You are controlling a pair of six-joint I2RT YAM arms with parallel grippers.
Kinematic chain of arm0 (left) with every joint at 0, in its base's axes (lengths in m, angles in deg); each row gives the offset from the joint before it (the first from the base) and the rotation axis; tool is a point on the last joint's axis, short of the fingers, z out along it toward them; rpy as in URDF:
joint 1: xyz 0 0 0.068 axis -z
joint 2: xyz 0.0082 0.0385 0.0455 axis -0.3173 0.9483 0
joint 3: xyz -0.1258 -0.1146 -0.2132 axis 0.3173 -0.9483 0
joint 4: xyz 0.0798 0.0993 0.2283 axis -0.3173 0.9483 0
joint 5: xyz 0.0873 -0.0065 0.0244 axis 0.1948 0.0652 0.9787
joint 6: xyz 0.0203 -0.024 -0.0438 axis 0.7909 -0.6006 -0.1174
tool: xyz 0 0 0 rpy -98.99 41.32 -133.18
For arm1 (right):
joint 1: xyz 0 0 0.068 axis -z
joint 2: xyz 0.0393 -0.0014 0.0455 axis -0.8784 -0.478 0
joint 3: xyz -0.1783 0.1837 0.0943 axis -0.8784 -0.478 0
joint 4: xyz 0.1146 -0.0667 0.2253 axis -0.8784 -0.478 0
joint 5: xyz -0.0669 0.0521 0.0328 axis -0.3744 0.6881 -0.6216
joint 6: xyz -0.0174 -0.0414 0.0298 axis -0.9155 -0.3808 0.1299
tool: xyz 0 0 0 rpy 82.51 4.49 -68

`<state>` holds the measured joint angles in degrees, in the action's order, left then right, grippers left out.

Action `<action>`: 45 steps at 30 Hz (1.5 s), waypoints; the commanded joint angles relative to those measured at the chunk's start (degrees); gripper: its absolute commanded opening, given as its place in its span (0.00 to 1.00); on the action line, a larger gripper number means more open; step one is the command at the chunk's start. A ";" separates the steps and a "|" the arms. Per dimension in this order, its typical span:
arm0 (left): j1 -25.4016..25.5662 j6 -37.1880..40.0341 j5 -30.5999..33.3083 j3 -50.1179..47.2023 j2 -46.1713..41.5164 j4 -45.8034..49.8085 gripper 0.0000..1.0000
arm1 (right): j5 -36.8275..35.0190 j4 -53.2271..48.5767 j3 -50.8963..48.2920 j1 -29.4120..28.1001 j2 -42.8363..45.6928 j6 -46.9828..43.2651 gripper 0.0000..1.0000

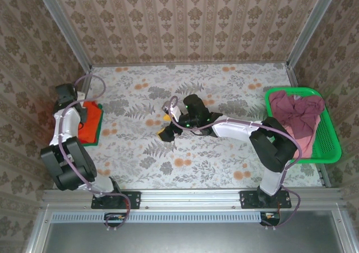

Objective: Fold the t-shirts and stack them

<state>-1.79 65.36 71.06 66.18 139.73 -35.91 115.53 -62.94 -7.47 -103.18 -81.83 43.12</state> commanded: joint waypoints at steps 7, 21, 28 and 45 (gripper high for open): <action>-1.43 -4.38 10.18 2.80 4.77 -2.18 0.45 | -0.96 -1.73 2.07 0.13 -1.54 0.49 1.00; 0.90 -22.10 -9.43 5.48 -3.25 0.71 1.00 | -1.00 -1.90 1.92 0.10 -1.67 0.84 1.00; -5.59 -33.30 -16.64 7.83 4.68 0.70 0.87 | -1.91 -1.59 -0.05 0.15 -0.11 0.66 1.00; -7.89 -44.92 -18.27 8.77 13.86 2.64 0.71 | -3.55 -1.93 -1.18 0.40 2.48 0.23 1.00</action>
<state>-10.76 22.65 56.08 75.40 156.87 -34.05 113.45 -64.20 -7.71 -103.12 -82.18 43.51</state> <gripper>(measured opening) 0.700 0.997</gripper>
